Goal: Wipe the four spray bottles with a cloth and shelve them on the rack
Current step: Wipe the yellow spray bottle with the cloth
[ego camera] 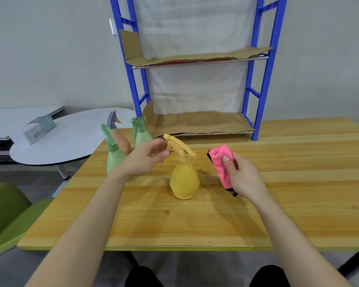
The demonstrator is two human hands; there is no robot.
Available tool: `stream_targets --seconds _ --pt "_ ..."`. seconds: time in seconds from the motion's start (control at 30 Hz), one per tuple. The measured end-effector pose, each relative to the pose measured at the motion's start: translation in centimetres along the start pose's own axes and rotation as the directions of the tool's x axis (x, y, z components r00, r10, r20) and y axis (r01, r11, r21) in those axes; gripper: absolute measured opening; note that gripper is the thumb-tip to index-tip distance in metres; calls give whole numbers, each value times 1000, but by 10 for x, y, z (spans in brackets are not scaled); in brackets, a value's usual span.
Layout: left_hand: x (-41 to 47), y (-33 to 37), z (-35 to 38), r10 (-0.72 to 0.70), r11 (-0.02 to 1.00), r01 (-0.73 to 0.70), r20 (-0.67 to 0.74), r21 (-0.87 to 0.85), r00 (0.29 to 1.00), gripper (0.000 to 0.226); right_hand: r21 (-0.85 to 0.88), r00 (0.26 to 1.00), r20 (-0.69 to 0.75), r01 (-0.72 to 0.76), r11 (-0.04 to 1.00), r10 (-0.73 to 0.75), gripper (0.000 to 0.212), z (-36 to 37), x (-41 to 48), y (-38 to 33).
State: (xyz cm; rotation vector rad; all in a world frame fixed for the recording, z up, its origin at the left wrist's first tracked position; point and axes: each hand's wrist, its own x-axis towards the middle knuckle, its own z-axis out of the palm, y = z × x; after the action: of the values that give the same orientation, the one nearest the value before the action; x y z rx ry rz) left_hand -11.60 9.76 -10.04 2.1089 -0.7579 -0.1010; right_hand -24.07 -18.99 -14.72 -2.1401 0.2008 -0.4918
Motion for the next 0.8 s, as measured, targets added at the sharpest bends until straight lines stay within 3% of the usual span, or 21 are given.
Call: stream_targets --seconds 0.1,0.23,0.33,0.4,0.53,0.63,0.8 --pt "-5 2 12 -1 999 -2 -92 -32 996 16 27 999 -39 36 999 -35 21 -3 2 -13" --pt "-2 20 23 71 995 -60 -143 85 987 16 40 974 -153 174 984 -166 24 -4 12 -45" --pt "2 33 34 143 981 -122 -139 151 980 16 -116 931 53 364 924 -360 24 11 22 -67" --pt "2 35 37 173 970 -142 -151 197 973 21 -211 914 131 405 890 -385 36 22 30 -66" --pt "-8 34 38 175 974 -141 -199 177 964 15 -75 914 58 405 911 -402 28 22 28 -52" --pt "-13 30 41 160 978 -121 -243 168 957 17 94 957 -15 290 953 -290 15 19 16 -31" --pt "-18 23 41 80 994 -43 -385 103 919 14 -177 985 -114 107 978 -129 14 -3 4 11"
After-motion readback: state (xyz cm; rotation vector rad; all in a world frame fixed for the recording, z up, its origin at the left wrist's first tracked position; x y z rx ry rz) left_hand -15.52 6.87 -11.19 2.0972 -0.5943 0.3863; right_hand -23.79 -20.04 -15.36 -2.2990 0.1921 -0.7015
